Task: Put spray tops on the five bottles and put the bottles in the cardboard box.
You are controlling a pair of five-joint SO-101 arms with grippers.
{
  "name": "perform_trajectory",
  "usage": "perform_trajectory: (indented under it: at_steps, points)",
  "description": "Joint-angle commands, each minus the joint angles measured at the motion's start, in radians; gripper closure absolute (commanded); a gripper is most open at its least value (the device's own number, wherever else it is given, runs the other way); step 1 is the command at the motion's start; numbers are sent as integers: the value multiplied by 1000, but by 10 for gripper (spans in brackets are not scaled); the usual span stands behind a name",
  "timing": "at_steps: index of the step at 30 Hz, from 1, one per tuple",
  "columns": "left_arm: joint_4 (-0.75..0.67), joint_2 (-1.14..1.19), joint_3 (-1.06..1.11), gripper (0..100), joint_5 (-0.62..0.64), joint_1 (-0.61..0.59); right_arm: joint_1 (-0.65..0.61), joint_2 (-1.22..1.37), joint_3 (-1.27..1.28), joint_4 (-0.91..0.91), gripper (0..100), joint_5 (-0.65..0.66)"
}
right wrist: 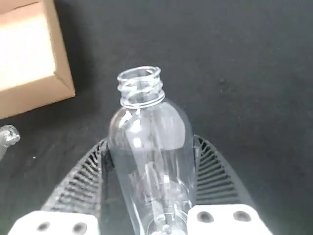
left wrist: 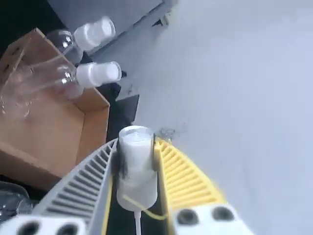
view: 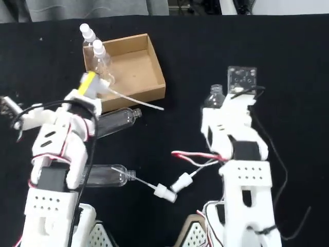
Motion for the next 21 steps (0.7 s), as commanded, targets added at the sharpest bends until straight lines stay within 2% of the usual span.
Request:
perform_trajectory:
  at_steps: [1, 5, 13, 16, 21]
  points:
    - [-21, -48, 4, 971, 21, -71, -69, -91, 12, -3, 917, 32]
    - [-23, -94, 31, 971, 55, -125, -114, -143, 47, -5, 917, 68]
    - [-17, -242, 99, 972, 55, -133, -166, -157, 56, -5, 916, 75]
    - [-17, -290, 120, 972, 55, -133, -196, -162, 74, -9, 917, 140]
    - [-18, -336, 147, 972, 55, -133, -235, -163, 147, -118, 917, 183]
